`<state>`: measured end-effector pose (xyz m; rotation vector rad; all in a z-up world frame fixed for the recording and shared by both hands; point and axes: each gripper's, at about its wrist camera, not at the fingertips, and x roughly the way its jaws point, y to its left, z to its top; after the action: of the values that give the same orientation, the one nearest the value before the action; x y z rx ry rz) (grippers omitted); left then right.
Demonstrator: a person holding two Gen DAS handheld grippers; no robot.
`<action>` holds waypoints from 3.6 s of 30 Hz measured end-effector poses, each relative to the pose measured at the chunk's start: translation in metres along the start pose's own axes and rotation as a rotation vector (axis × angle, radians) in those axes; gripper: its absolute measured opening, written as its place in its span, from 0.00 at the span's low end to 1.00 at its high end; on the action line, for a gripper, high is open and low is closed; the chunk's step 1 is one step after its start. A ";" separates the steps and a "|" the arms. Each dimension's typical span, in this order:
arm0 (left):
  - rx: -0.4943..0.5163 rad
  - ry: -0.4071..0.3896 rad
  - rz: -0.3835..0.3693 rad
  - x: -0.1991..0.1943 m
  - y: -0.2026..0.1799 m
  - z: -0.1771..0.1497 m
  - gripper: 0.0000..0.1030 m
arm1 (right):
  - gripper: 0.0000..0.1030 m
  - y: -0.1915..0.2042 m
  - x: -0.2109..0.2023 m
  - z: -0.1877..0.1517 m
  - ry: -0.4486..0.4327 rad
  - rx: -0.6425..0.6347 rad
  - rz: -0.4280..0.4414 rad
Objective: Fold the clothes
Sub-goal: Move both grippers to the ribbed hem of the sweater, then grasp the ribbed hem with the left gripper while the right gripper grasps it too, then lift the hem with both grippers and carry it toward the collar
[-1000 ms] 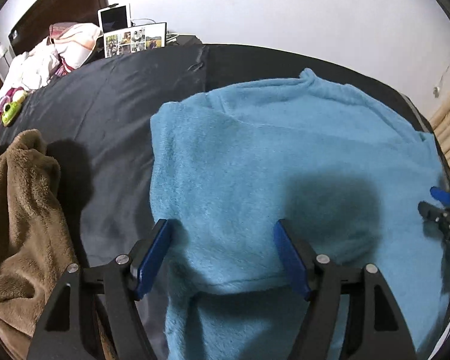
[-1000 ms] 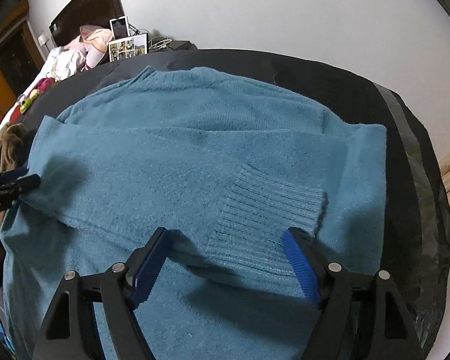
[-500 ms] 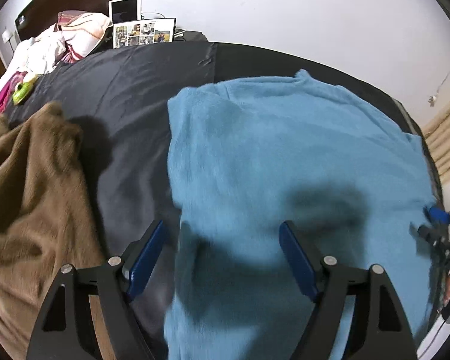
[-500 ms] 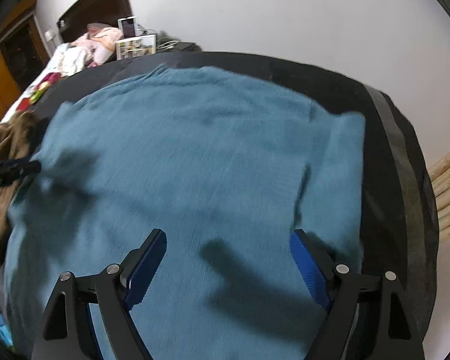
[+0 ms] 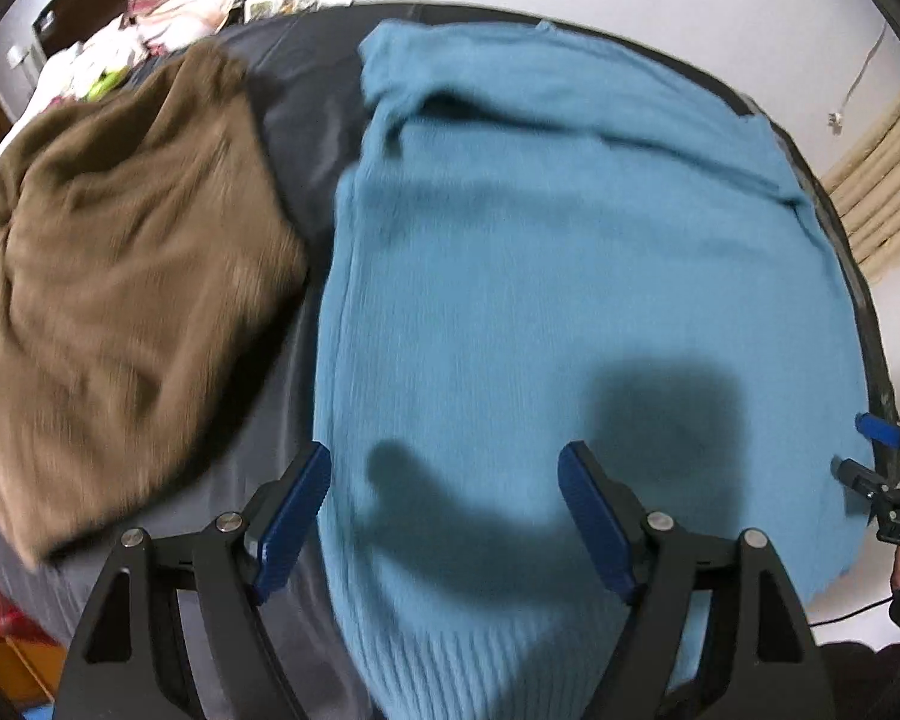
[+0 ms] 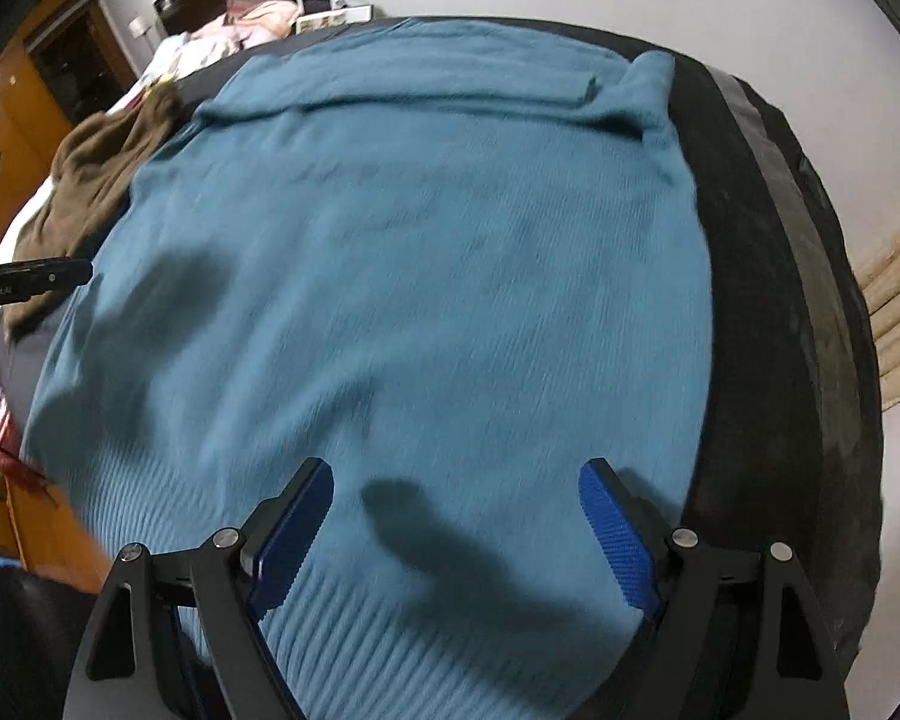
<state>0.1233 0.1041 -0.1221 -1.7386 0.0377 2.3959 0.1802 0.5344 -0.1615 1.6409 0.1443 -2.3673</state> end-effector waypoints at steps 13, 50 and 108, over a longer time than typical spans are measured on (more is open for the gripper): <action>-0.078 0.049 -0.079 -0.004 0.010 -0.069 0.80 | 0.83 0.013 -0.010 -0.057 -0.016 -0.022 -0.040; -0.119 -0.014 -0.087 0.000 -0.010 -0.070 0.47 | 0.84 -0.009 -0.024 -0.094 -0.063 0.096 -0.075; -0.073 0.012 -0.170 -0.006 -0.015 -0.026 0.19 | 0.81 -0.039 -0.033 -0.092 -0.036 0.230 0.112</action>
<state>0.1523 0.1149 -0.1230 -1.7117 -0.1906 2.2919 0.2642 0.5979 -0.1658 1.6539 -0.2292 -2.3992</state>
